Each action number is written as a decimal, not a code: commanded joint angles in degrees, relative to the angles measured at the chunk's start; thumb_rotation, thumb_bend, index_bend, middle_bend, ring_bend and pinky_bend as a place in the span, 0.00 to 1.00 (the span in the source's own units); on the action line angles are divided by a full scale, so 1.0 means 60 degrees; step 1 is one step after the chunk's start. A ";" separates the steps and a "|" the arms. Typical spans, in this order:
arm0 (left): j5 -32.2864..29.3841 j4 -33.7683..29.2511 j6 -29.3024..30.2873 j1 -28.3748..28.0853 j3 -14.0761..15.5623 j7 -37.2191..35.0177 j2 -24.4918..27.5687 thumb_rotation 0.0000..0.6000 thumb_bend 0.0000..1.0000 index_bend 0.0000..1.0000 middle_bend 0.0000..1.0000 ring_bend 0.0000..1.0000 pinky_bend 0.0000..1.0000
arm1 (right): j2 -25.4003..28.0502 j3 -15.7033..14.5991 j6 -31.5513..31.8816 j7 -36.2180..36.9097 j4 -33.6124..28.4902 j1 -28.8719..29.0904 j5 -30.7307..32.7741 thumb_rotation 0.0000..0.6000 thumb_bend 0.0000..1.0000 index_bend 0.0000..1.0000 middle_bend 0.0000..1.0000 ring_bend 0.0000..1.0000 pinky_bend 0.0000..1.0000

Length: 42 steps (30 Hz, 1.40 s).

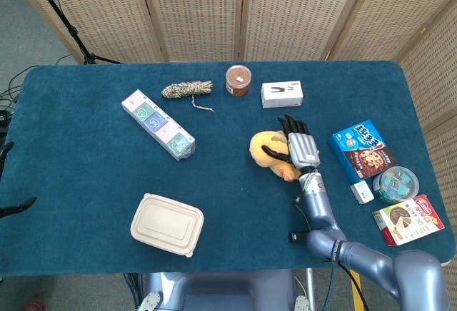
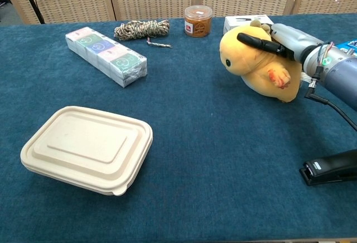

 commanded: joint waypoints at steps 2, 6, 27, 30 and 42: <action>0.0015 -0.0009 -0.0008 -0.0001 0.0006 -0.0034 0.0014 1.00 0.00 0.00 0.00 0.00 0.00 | 0.0180 -0.0045 0.0196 -0.0011 -0.0494 -0.0114 -0.0213 0.01 0.00 0.00 0.00 0.00 0.00; 0.0047 -0.0006 0.0019 0.0020 0.0013 -0.0113 0.0041 1.00 0.00 0.00 0.00 0.00 0.00 | 0.0364 -0.0087 0.0434 -0.0152 -0.1221 -0.0159 -0.0456 0.01 0.00 0.00 0.00 0.00 0.00; 0.0382 0.0013 0.0178 0.0118 0.0130 -0.0338 0.0110 1.00 0.00 0.00 0.00 0.00 0.00 | 0.2557 -0.0926 0.2694 -0.2257 -0.4945 -0.1257 -0.2016 0.02 0.00 0.00 0.00 0.00 0.00; 0.0413 0.0005 0.0205 0.0133 0.0153 -0.0278 0.0091 1.00 0.00 0.00 0.00 0.00 0.00 | 0.3296 -0.1225 0.3218 -0.2302 -0.5081 -0.1755 -0.2423 0.02 0.00 0.00 0.00 0.00 0.00; 0.0519 -0.0175 0.0232 0.0127 0.0314 0.0542 -0.0179 1.00 0.00 0.00 0.00 0.00 0.00 | 0.5592 -0.2074 0.5041 -0.0263 -0.4563 -0.3959 -0.3373 0.02 0.00 0.00 0.00 0.00 0.00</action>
